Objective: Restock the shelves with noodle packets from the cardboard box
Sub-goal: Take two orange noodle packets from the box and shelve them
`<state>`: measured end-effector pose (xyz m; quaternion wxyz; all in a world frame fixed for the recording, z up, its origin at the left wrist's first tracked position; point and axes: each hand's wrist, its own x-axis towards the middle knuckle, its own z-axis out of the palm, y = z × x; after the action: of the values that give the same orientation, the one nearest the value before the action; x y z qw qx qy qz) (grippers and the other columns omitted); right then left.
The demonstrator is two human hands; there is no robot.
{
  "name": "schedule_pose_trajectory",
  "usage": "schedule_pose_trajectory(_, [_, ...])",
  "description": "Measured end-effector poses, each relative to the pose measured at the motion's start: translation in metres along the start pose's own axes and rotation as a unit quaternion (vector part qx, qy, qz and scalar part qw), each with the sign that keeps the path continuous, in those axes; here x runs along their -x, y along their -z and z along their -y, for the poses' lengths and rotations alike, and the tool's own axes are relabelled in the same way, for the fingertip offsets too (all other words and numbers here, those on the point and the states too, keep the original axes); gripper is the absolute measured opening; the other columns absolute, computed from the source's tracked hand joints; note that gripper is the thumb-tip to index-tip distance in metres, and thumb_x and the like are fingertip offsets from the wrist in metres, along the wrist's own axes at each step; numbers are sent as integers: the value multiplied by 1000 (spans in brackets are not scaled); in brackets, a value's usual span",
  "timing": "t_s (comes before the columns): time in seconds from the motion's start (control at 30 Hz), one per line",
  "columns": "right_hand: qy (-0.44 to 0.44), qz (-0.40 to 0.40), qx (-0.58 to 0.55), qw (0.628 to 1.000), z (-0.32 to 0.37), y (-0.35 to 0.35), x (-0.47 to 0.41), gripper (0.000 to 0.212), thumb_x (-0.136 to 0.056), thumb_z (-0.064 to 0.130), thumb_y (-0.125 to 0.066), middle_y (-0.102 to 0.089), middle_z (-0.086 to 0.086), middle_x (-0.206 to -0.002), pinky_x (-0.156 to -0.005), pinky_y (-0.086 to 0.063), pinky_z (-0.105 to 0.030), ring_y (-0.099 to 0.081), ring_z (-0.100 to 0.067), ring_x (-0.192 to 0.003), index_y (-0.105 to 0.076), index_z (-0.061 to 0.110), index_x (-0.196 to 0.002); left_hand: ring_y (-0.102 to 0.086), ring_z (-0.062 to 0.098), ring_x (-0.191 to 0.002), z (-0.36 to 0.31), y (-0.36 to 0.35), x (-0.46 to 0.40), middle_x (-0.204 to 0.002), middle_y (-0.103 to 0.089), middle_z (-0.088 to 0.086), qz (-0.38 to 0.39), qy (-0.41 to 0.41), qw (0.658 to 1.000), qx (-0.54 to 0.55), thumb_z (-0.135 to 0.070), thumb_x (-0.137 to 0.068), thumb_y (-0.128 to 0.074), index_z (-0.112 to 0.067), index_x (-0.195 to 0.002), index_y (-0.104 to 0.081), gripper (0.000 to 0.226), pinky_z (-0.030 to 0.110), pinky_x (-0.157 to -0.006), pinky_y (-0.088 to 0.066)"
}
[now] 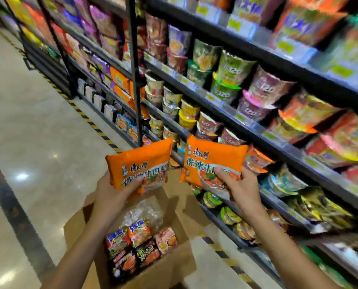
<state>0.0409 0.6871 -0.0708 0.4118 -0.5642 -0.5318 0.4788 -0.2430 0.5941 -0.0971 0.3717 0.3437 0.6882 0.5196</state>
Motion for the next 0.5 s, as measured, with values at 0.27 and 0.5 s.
schedule_pose_trajectory(0.27, [55,-103,-32,993,13,161,114,19,-87,20,-75,-77,14,-88,-63,-53,-13,-74,-4,-81,-69,18,-104,-72,2,-89,-65,-94,113,-102,-74,-10,99,-105,989,16,-26,-78,-79,-24,-121,-65,45,18,-71,-56])
schedule_pose_trajectory(0.5, [78,-183,-37,979,11,298,235,24,-86,24,-76,-76,11,-97,-68,-57,-16,-73,-5,-86,-68,21,-109,-72,11,-92,-108,-169,223,-99,-75,-11,165,-180,970,6,-38,-73,-84,-47,-99,-67,33,40,-83,-57])
